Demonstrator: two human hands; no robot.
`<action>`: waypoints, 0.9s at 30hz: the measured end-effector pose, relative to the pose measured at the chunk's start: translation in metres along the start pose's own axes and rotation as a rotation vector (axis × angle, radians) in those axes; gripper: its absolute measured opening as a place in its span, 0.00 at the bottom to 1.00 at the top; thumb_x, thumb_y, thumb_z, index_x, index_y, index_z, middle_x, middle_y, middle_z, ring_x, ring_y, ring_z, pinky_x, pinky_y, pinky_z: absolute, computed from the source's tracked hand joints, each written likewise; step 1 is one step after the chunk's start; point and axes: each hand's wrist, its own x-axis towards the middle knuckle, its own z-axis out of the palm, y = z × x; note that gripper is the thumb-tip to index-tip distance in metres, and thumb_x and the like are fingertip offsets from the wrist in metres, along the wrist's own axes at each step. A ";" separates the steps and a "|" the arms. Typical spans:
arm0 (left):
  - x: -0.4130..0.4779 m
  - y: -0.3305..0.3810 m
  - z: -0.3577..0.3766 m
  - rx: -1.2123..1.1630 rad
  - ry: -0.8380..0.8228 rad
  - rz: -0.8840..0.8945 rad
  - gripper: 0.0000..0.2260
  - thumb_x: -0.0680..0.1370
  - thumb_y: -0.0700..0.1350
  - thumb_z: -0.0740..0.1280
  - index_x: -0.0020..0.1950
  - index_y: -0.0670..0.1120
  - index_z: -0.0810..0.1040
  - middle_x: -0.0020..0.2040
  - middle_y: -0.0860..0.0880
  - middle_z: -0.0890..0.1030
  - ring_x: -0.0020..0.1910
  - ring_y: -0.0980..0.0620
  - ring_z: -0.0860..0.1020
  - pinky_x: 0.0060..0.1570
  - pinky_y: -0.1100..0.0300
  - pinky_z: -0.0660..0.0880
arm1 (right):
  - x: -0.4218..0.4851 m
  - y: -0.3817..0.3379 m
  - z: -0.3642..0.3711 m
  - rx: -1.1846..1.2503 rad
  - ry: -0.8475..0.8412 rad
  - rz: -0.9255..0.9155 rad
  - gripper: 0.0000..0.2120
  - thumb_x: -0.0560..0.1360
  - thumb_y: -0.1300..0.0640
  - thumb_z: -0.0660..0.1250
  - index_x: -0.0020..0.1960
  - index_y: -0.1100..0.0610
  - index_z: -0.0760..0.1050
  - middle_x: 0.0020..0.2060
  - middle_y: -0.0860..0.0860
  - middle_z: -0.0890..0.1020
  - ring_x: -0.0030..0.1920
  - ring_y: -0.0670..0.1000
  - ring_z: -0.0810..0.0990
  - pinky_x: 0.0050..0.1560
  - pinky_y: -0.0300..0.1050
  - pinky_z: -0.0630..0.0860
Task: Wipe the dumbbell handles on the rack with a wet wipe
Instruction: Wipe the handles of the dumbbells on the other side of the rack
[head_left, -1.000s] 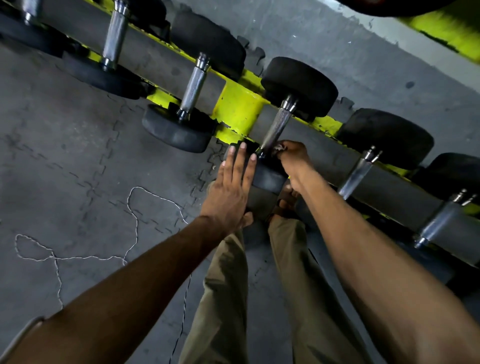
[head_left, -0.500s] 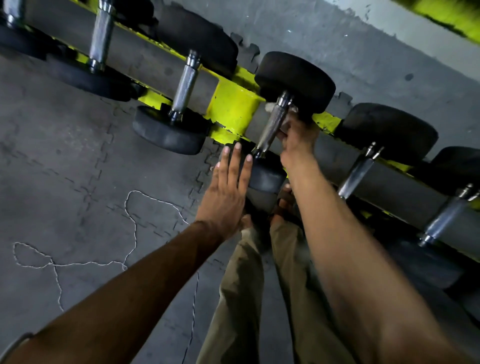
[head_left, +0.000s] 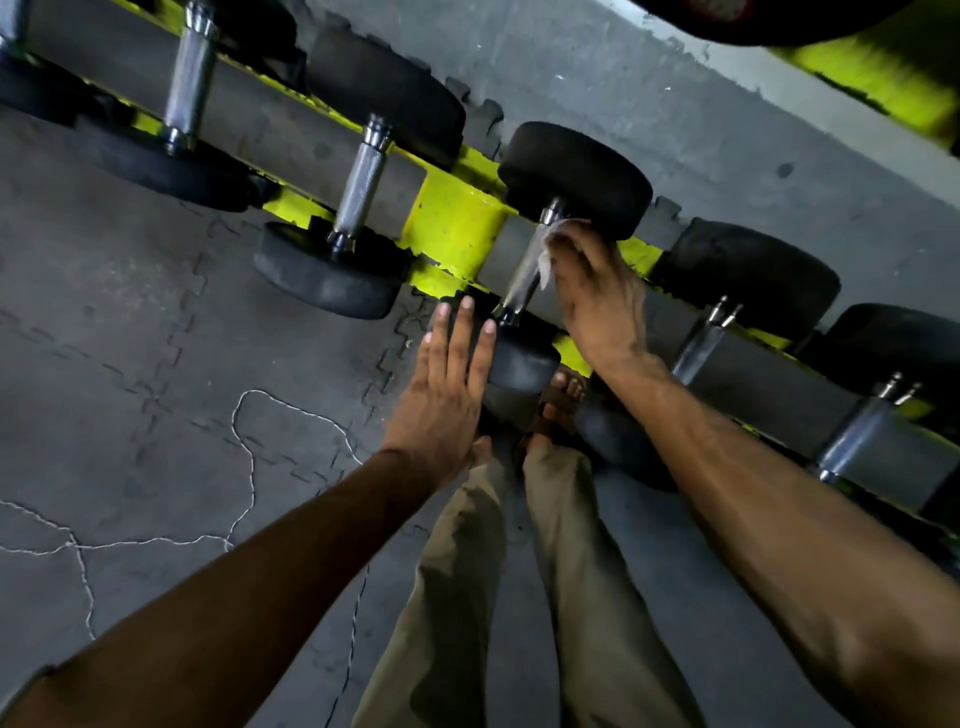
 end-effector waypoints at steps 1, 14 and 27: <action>0.000 0.000 0.000 0.005 -0.008 0.002 0.52 0.79 0.60 0.63 0.80 0.35 0.29 0.80 0.30 0.31 0.81 0.28 0.38 0.79 0.37 0.54 | -0.003 -0.001 0.001 -0.038 -0.038 -0.089 0.16 0.77 0.62 0.64 0.65 0.56 0.77 0.68 0.50 0.77 0.48 0.59 0.80 0.39 0.53 0.76; -0.001 0.001 -0.011 0.029 -0.032 -0.001 0.53 0.79 0.62 0.63 0.80 0.35 0.29 0.80 0.29 0.31 0.81 0.28 0.38 0.80 0.38 0.54 | 0.044 -0.040 -0.033 -0.268 -0.626 -0.457 0.09 0.80 0.53 0.59 0.53 0.51 0.77 0.53 0.50 0.81 0.48 0.59 0.84 0.35 0.48 0.71; 0.000 0.004 -0.011 0.032 -0.038 0.003 0.58 0.75 0.63 0.67 0.79 0.34 0.28 0.80 0.29 0.33 0.81 0.27 0.39 0.80 0.37 0.54 | 0.079 -0.071 -0.045 -0.143 -1.023 -0.266 0.07 0.74 0.54 0.63 0.45 0.52 0.80 0.37 0.52 0.81 0.47 0.60 0.83 0.42 0.48 0.78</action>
